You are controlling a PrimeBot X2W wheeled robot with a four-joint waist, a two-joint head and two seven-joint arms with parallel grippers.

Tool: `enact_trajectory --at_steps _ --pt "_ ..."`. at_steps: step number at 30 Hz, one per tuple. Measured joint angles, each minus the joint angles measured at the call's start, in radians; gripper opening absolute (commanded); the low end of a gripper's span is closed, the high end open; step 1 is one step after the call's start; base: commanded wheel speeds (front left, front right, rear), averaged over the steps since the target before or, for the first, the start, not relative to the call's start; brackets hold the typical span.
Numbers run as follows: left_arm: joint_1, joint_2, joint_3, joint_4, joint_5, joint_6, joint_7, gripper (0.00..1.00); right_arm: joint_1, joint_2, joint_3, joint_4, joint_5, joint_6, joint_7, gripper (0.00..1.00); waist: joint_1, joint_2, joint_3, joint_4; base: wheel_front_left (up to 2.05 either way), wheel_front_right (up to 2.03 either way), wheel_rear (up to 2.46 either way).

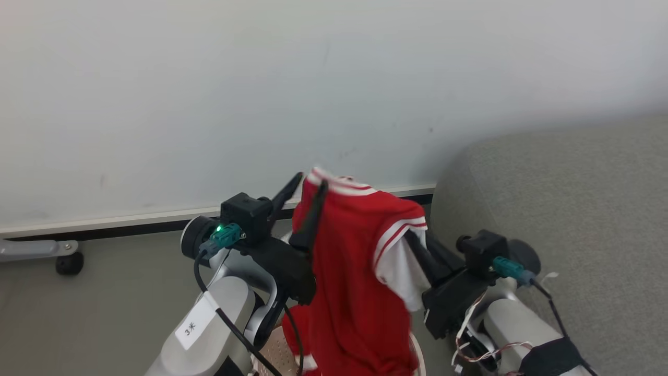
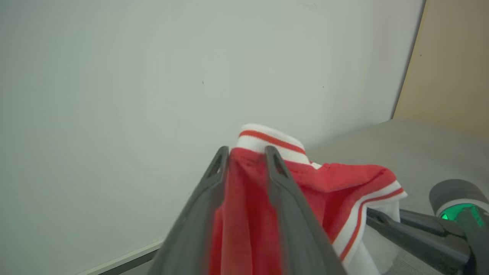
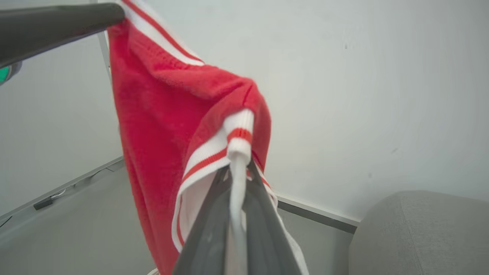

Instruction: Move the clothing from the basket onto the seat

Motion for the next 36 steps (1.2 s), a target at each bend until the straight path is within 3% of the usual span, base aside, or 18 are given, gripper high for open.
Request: enact_trajectory --at_steps 5,19,36 --pt "0.034 0.007 0.009 -0.001 -0.011 0.008 -0.018 1.0 -0.006 -0.035 -0.038 -0.049 0.0 -0.003 0.0 0.0 0.0 0.0 -0.002 -0.032 0.0 0.0 0.0" --pt "0.16 0.015 -0.001 -0.04 -0.031 0.008 -0.052 1.0 0.029 -0.174 -0.099 -0.213 -0.046 -0.056 0.0 0.0 0.0 0.0 -0.019 -0.143 0.0 0.0 0.0" --pt "0.307 0.019 -0.045 -0.1 -0.025 0.026 -0.067 1.0 0.143 -0.291 -0.124 -0.388 -0.066 -0.098 0.001 0.0 -0.0001 -0.0001 -0.031 -0.323 0.0 0.0 0.0"
